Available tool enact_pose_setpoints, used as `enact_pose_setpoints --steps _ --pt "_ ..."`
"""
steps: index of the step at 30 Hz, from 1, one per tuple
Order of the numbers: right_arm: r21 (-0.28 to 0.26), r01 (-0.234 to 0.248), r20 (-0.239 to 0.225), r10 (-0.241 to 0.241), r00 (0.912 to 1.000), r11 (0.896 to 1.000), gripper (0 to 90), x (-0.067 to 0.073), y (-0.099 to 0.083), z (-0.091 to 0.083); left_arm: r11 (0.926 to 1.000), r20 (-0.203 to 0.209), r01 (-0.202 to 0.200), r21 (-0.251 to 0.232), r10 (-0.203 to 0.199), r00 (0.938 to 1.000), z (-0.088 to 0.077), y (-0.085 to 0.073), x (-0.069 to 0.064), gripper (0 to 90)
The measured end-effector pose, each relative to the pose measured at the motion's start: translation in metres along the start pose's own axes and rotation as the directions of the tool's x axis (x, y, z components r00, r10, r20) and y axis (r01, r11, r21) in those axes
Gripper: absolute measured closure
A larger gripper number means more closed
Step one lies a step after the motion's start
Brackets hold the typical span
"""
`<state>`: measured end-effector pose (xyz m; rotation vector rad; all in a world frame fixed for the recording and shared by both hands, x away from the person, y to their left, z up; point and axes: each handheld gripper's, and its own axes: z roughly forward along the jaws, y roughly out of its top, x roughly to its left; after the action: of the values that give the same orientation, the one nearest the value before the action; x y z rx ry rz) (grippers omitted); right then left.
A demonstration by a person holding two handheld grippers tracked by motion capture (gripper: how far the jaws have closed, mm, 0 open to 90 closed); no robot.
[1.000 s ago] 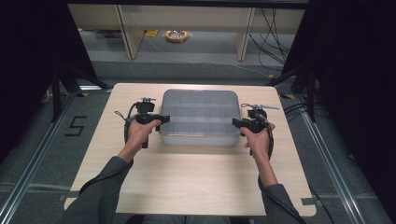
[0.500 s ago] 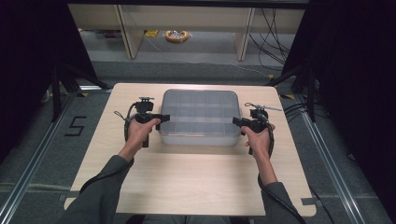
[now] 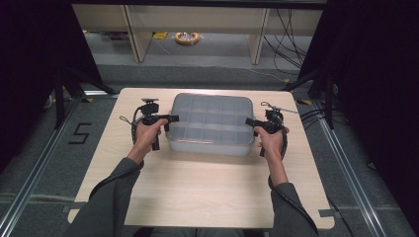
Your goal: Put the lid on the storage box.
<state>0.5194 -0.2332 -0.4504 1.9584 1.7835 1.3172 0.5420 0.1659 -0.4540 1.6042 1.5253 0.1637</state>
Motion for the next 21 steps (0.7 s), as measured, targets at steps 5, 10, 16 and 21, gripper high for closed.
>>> enact_pose_setpoints --steps 5,10,16,21 --pt "-0.042 0.078 0.002 -0.078 0.9969 0.996 51.4 -0.007 0.003 0.005 0.9997 -0.012 0.022 -0.012 -0.022 0.9997 0.001 -0.001 -0.003 46.5" --pt "-0.029 0.022 0.003 -0.022 0.9998 0.999 51.5 -0.002 0.005 0.007 0.9999 -0.012 0.015 -0.002 -0.015 0.9998 0.0 -0.002 -0.004 45.9" --pt "-0.029 0.024 0.006 -0.024 0.9997 0.999 51.7 -0.003 0.005 0.007 0.9999 -0.012 0.017 -0.001 -0.017 0.9998 0.0 -0.003 -0.003 45.8" --pt "-0.041 0.079 -0.006 -0.08 0.9968 0.996 51.4 -0.009 0.002 0.007 1.0 0.009 0.002 -0.008 -0.002 1.0 -0.003 -0.003 0.001 48.8"
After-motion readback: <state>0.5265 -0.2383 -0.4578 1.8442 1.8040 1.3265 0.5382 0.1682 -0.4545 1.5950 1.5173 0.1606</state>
